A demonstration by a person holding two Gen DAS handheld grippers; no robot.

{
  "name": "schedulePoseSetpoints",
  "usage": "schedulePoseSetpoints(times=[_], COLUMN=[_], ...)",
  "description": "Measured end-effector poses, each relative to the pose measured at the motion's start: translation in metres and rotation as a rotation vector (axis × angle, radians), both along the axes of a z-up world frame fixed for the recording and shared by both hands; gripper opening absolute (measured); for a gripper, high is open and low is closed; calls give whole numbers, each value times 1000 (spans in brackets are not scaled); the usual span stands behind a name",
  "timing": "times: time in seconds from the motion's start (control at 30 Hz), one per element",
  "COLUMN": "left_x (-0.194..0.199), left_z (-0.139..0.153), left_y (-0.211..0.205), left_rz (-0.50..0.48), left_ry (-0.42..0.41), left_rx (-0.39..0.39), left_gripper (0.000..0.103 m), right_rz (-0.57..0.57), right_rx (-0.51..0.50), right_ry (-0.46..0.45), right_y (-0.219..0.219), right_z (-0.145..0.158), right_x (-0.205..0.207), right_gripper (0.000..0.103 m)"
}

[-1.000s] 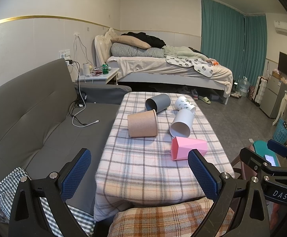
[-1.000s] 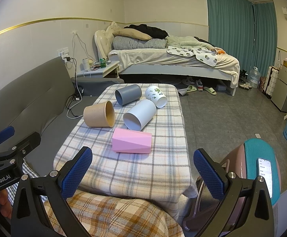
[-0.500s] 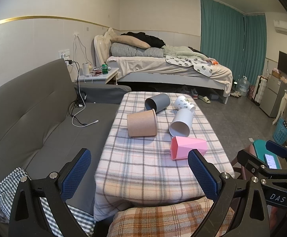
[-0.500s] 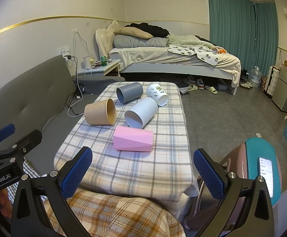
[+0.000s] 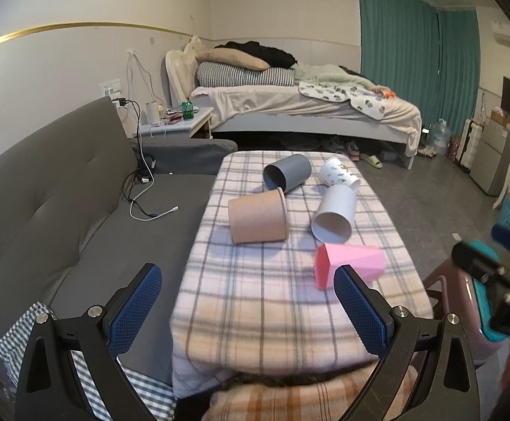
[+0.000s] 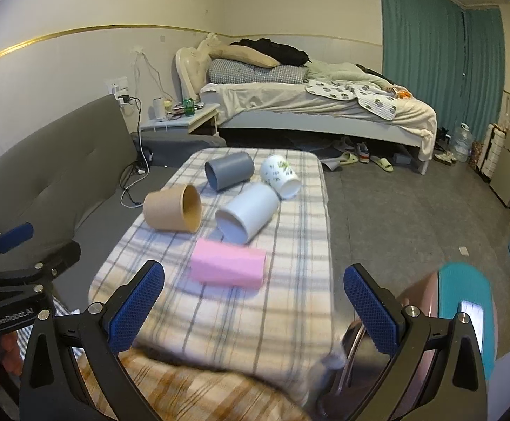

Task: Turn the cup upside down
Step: 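Reach the right gripper down and grasp the grey cup's rim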

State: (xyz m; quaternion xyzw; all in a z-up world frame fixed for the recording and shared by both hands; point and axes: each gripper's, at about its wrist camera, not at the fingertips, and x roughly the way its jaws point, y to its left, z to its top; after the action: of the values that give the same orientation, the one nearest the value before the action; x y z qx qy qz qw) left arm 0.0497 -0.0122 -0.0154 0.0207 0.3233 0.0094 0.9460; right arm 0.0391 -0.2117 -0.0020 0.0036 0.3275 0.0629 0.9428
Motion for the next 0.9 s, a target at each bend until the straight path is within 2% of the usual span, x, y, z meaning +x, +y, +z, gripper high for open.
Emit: schedulePoseSetpoints(times=[0.23,0.33,0.4,0.5,0.6,0.8,0.9], left_x=[72,105,125,154,181,220,232], left_z=[5,2,-1,-11,-23,-44,-53], left_y=[2,10,19,32,42,69,79], left_rz=[46,66,87,120,153,219,239], left_ry=[4,24,39,71,100,157,170], left_rx=[39,42,38,45,51,18,18], left_gripper=[102,102,102,102,102,102,102], right_rz=[161,288,407,573,711,913,977], right_rx=[-96,-201,-347,-519,-649,-854,-910], right_ry=[39,44,34,40,53,70,87], right_y=[-1,12,29,51,74,114,128], right_z=[27,30,25,10,-12,-68,-89], right_x=[96,148,185,233,271,325,343], right_gripper=[103,103,103,103,103,103,102])
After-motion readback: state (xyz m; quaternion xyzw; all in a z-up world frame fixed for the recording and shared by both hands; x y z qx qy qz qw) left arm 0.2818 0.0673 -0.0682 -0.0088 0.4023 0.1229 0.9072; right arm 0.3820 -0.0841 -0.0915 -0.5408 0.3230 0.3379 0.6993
